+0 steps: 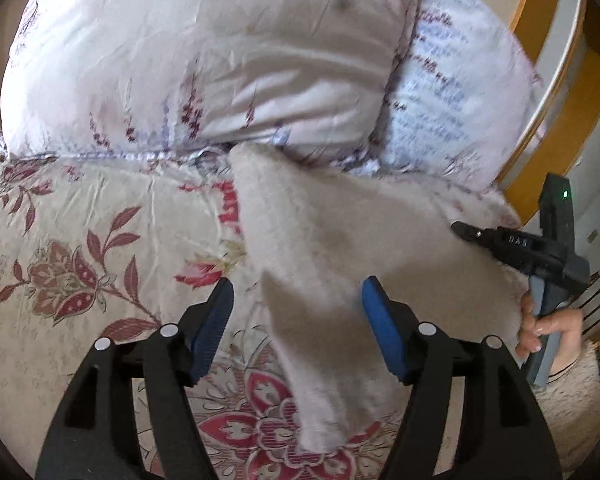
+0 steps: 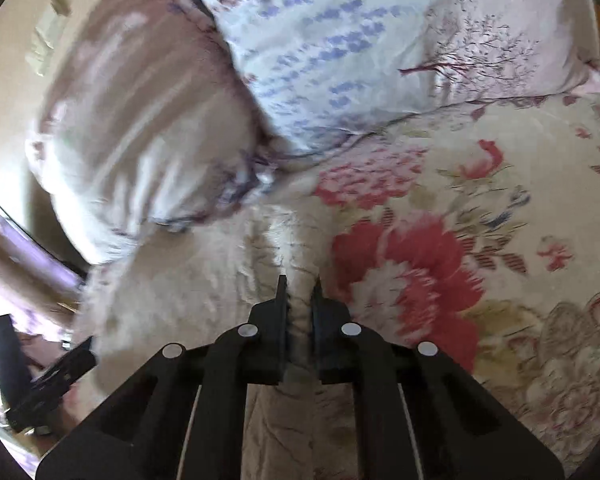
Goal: Fold small clothes
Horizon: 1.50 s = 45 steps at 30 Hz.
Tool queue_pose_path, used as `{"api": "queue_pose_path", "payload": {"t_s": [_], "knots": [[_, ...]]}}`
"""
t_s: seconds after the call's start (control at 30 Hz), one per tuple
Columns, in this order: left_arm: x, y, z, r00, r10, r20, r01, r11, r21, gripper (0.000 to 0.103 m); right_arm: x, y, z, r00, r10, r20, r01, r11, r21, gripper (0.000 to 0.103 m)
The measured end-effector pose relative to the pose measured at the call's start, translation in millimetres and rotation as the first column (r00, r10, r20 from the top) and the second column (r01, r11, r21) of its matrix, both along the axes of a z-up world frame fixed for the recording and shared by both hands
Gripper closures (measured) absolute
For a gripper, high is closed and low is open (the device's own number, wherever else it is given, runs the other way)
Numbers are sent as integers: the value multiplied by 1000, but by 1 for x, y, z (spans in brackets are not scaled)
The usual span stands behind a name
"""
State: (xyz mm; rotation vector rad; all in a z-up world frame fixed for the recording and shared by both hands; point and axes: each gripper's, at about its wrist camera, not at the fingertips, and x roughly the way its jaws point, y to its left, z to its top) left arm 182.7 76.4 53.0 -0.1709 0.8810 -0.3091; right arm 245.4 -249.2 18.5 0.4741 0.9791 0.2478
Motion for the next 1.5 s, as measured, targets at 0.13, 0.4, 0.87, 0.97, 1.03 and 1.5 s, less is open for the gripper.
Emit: {"api": "queue_pose_path", "payload": {"t_s": [0.13, 0.4, 0.87, 0.97, 1.03, 1.5], "knots": [[-10, 7, -1, 1000, 5, -1, -5, 1000, -1, 36, -9, 0, 10, 1000, 19, 14, -19, 999, -32, 84], [-24, 8, -6, 1000, 14, 14, -15, 998, 57, 31, -74, 19, 57, 962, 177, 209, -161, 983, -93, 63], [-47, 2, -7, 995, 37, 98, -51, 989, 140, 20, -108, 47, 41, 975, 137, 175, -81, 953, -291, 13], [-64, 8, 0, 990, 50, 134, -63, 993, 97, 12, -126, 42, 55, 961, 116, 250, -35, 951, -308, 11], [-75, 11, 1, 988, 70, 135, -81, 994, 77, 7, -133, 39, 59, 958, 102, 267, -18, 954, -299, 8], [-111, -16, -18, 991, 124, 50, -132, 971, 200, 2, -167, 51, 47, 963, 90, 252, -6, 948, -317, 1]]}}
